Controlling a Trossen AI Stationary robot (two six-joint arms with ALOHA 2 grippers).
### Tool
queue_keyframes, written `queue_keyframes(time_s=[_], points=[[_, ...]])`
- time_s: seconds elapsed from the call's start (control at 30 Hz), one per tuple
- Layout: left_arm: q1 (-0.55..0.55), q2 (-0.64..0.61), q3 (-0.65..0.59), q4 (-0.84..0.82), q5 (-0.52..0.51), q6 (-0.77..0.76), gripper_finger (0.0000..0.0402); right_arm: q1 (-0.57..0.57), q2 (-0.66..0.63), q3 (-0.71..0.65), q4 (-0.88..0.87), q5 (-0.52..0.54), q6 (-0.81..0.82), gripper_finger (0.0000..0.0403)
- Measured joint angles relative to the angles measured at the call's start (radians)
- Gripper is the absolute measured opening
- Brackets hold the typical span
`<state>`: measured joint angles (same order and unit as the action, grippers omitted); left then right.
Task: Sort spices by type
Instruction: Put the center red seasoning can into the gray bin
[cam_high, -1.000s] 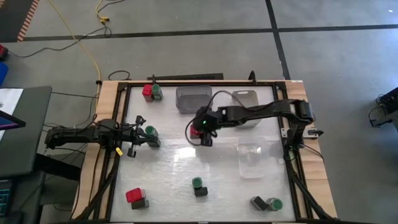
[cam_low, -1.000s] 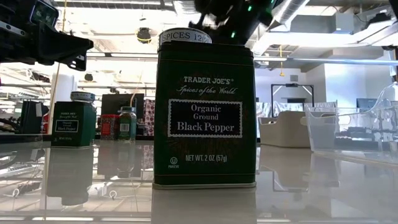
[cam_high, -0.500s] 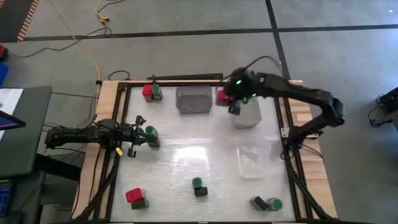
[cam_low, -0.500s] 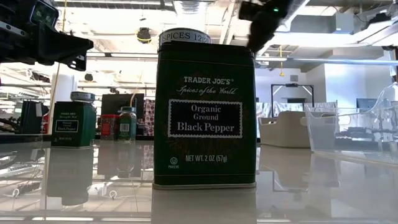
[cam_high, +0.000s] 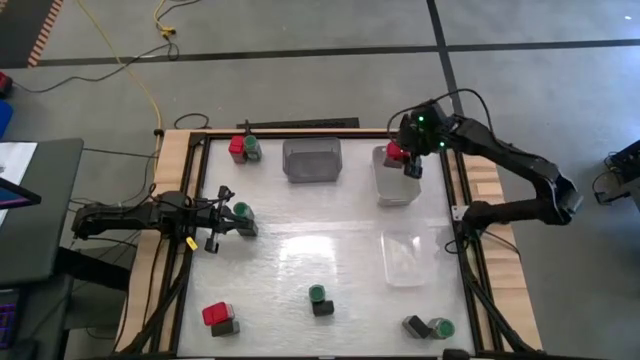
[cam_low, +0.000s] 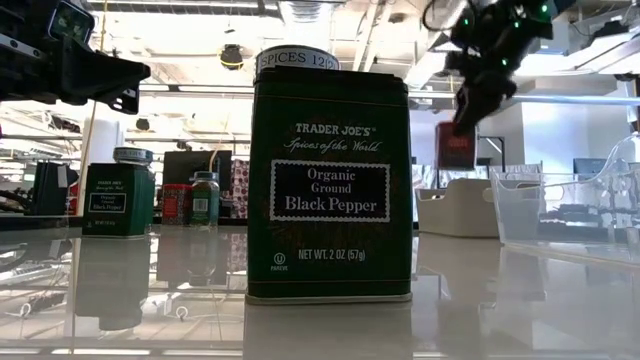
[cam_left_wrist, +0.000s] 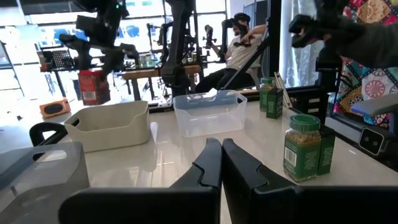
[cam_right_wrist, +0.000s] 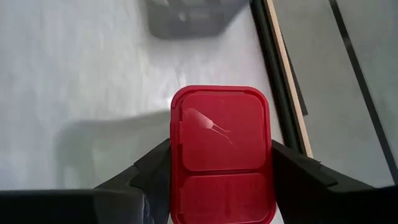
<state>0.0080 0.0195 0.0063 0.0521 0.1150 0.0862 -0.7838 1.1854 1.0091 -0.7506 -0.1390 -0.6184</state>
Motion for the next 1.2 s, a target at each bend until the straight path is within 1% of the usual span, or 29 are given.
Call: queue_keyframes(time_s=[0.13,0.23,0.33,0.6,0.73,0.9,1.2], points=[[0.000,0.000,0.000,0.000,0.000,0.000,0.0000,-0.058,0.030,-0.046,0.033,-0.015,-0.065,0.0243],[0.000,0.000,0.000,0.000,0.000,0.000,0.0000,-0.074,0.066,-0.069,0.054,-0.029,-0.136,0.0242],[0.000,0.000,0.000,0.000,0.000,0.000,0.0000,-0.077,0.117,-0.089,0.072,-0.033,-0.195,0.0242],[0.000,0.000,0.000,0.000,0.000,0.000,0.0000,-0.076,0.238,-0.096,0.168,-0.032,-0.230,0.0243],[0.000,0.000,0.000,0.000,0.000,0.000,0.0000,-0.077,0.274,-0.095,0.166,-0.011,-0.273,0.0244],[0.000,0.000,0.000,0.000,0.000,0.000,0.0000,-0.076,0.279,-0.094,0.172,0.008,-0.281,0.0245],[0.000,0.000,0.000,0.000,0.000,0.000,0.0000,-0.076,0.232,-0.095,0.180,0.022,-0.281,0.0246]])
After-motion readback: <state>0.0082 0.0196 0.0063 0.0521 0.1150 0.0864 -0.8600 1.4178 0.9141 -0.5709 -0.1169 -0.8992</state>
